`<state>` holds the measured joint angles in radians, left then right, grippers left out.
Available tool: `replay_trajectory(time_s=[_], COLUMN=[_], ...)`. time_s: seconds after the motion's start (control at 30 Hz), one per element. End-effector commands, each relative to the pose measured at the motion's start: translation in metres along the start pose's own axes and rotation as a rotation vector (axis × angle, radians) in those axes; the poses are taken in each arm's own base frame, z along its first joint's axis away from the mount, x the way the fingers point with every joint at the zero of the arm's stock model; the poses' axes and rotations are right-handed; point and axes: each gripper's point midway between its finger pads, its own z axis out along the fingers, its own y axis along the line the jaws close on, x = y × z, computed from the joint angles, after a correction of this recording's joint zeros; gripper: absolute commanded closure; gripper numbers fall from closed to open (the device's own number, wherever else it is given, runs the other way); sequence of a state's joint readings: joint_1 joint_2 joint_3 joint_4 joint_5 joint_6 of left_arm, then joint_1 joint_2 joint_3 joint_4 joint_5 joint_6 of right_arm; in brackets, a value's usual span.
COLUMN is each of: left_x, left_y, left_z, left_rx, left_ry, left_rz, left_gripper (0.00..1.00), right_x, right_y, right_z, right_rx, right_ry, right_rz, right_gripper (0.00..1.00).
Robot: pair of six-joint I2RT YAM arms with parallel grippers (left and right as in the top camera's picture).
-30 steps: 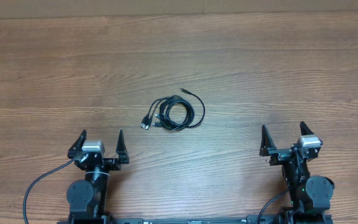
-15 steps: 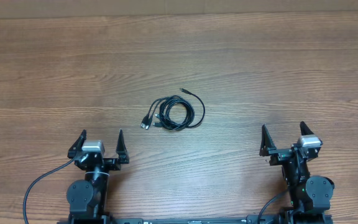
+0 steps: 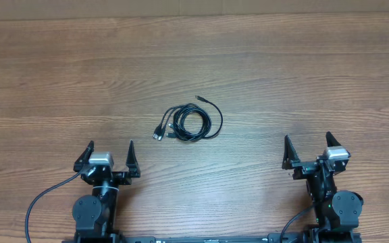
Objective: Untangle cables
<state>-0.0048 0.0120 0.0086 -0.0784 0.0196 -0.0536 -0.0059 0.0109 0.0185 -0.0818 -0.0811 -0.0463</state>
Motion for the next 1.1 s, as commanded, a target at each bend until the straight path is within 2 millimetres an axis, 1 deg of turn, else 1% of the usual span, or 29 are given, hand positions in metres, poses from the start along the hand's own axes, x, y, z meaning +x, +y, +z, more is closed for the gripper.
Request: replay_trajectory(time_s=[0.0, 0.07, 0.2, 0.3, 0.43, 0.6, 0.67, 0.8, 0.97, 1.07], left_x=[0.0, 0.0, -0.003, -0.008, -0.015, -0.022, -0.026, -0.033, -0.045, -0.053], left_y=[-0.001, -0.001, -0.001, -0.002, -0.002, -0.003, -0.007, -0.02, -0.028, -0.028], left_z=[-0.001, -0.002, -0.006, -0.009, -0.011, -0.007, -0.004, 0.006, 0.016, 0.019], left_rx=[0.008, 0.007, 0.004, 0.003, -0.001, -0.005, 0.013, 0.077, 0.104, 0.096], left_ry=[0.006, 0.02, 0.046, 0.066, 0.115, 0.211, 0.256, 0.373, 0.556, 0.66], left_rz=[-0.04, -0.053, -0.053, -0.055, -0.055, -0.058, -0.063, -0.08, -0.105, -0.116], left_gripper=[0.0, 0.0, 0.0, 0.0, 0.0, 0.0, 0.0, 0.0, 0.0, 0.0], right_x=[0.001, -0.004, -0.01, -0.01, -0.008, -0.012, -0.015, -0.018, -0.017, -0.018], right_y=[0.001, 0.001, -0.007, -0.007, -0.007, -0.007, -0.007, -0.006, -0.004, -0.003], right_z=[0.0, -0.001, -0.004, -0.006, -0.007, -0.008, -0.008, -0.004, -0.002, 0.001], right_rx=[-0.003, -0.003, 0.044, 0.053, 0.058, 0.067, 0.074, 0.083, 0.095, 0.099], right_ry=[-0.004, -0.008, 0.001, 0.032, 0.093, 0.183, 0.217, 0.325, 0.511, 0.619], right_rz=[-0.003, -0.001, 0.092, 0.13, 0.137, 0.157, 0.19, 0.231, 0.245, 0.254], right_gripper=[0.0, 0.0, 0.0, 0.0, 0.0, 0.0, 0.0, 0.0, 0.0, 0.0])
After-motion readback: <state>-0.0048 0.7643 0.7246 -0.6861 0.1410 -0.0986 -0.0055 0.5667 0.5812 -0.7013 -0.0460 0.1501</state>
